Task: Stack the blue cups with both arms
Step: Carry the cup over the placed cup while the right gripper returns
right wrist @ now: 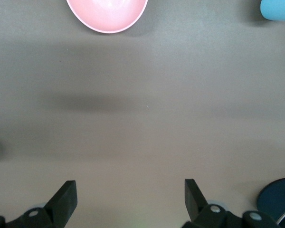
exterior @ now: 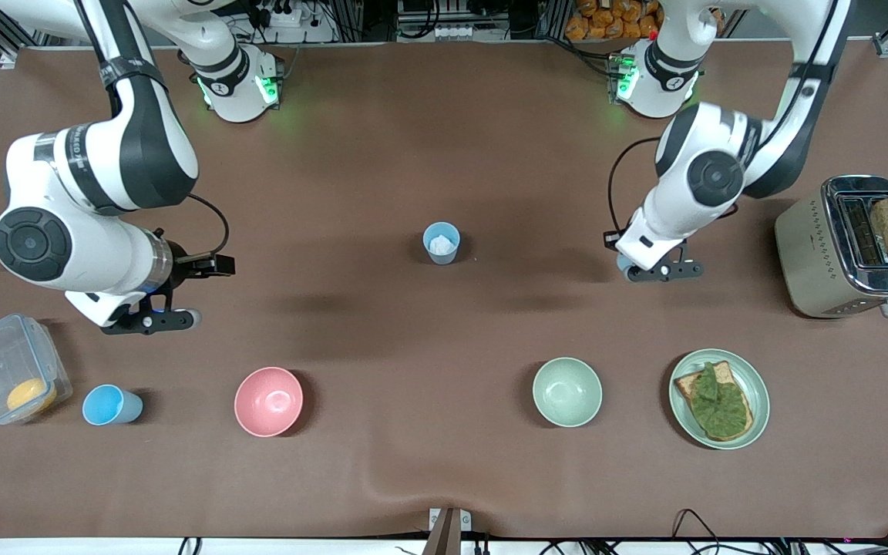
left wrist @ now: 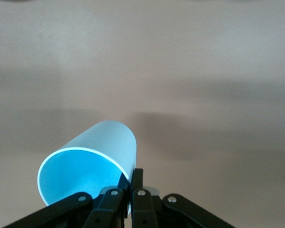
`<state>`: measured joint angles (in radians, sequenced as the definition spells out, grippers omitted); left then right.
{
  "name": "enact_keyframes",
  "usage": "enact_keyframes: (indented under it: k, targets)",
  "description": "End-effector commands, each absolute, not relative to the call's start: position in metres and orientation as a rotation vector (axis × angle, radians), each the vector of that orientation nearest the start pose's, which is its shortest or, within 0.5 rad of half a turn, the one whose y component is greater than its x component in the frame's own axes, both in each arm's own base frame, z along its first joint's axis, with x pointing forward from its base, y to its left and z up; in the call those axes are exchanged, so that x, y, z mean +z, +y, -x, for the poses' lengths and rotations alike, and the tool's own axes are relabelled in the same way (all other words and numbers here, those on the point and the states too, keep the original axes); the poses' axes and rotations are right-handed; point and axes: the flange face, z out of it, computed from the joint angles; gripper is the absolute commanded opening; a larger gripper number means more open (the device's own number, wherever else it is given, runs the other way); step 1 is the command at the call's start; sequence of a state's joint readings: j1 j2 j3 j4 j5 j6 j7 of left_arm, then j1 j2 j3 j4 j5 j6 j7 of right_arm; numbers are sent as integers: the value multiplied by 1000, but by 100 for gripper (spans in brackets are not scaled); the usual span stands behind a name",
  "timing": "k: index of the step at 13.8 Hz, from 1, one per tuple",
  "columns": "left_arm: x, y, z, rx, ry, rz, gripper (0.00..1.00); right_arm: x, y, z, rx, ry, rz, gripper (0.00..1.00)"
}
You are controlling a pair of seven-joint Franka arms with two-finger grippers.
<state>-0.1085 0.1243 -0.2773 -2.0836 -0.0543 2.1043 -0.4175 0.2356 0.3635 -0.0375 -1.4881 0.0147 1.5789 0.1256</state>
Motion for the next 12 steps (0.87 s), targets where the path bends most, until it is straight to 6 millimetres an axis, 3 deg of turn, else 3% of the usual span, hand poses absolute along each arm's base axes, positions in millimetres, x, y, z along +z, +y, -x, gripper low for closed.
enact_keyframes:
  k: [1,4,9,11,12]
  targets:
    - [422,-252,-517,189,-96,3261,0,446,127,-622,426,-131,3152,100]
    - [445,-309,-500,163,-89,3291,0,445,125,-621,438,-129,3151,100]
    - [446,-422,-451,180,49,3315,0,457,118,-624,396,-100,3140,100]
    - [438,-449,-450,223,-89,3316,0,475,109,-630,338,-60,3141,100]
    - [435,-467,-447,233,-103,3319,0,493,108,-632,292,-54,3142,100]
